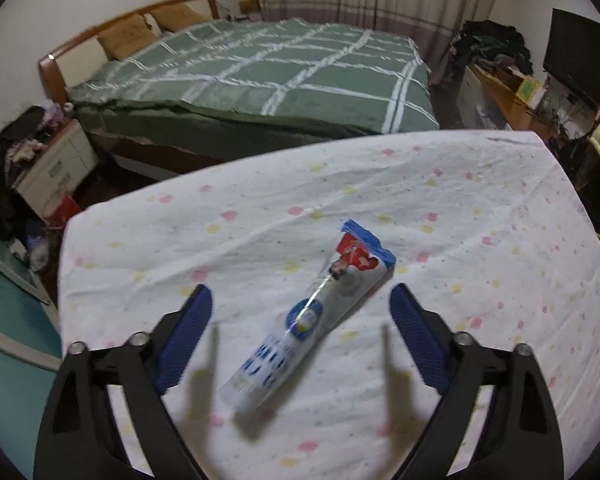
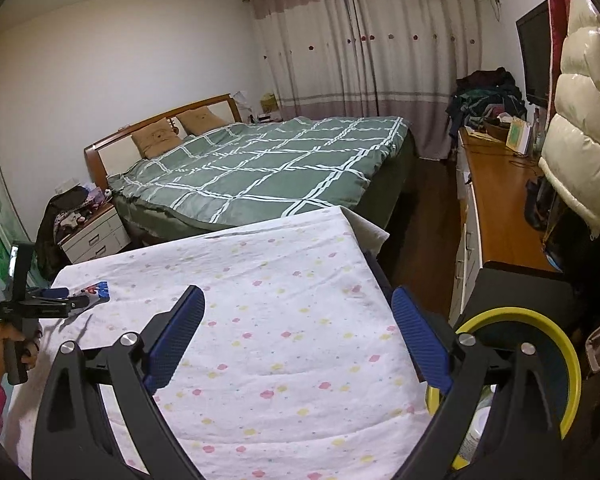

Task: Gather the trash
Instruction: 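Grasp the blue-and-white squeeze tube with the left tool and lift it, then carry the squeeze tube over the yellow bin and open the left tool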

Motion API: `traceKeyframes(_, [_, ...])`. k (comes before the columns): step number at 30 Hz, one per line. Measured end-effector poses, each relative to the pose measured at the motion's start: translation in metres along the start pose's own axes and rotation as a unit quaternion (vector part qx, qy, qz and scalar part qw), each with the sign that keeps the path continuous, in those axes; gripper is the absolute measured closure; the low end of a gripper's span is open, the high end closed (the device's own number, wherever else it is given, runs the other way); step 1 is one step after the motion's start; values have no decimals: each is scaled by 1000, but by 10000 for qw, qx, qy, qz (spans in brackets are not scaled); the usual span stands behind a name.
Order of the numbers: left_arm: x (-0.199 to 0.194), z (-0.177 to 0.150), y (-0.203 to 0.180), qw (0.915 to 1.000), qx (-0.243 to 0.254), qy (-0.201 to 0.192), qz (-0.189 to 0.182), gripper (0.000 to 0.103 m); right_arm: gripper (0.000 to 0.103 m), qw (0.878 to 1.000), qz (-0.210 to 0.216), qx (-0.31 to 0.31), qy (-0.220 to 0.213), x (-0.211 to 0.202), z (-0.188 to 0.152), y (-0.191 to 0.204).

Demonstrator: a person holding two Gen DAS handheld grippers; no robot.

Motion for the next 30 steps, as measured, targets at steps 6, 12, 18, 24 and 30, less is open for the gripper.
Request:
traceKeyframes(6, [17,4,-13,9990,345,273,-24,35,12,10000,38,58,41,0,1,-2])
traceKeyframes(12, [20,5,-26,9989,293,345,-94,62,12,9999,86,55,48,-3,0,-1])
traceKeyframes(18, [0,-5,-58,9997,70,207,-98,80,12,9999,96,33,63,-2,0,-1])
traceKeyframes(24, [-56,-18,-133,9988,144,-235,-405,80,12,10000,36,-3,3,-5,0,-3])
traceKeyframes(30, [-100,-17,-213,9951,515,-431,-723,80,12,10000,-47,-55,0,-22,5,-10])
Point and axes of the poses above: each gripper's, at about its wrist camera, not at the fingertips, and x roughly the way its jaws point, y to its left, z to its top, the point moved 9 cm from there along x, roughly the way its jaws point, and after that the axes turned 12 degrees about x, right-handed, at the moved point
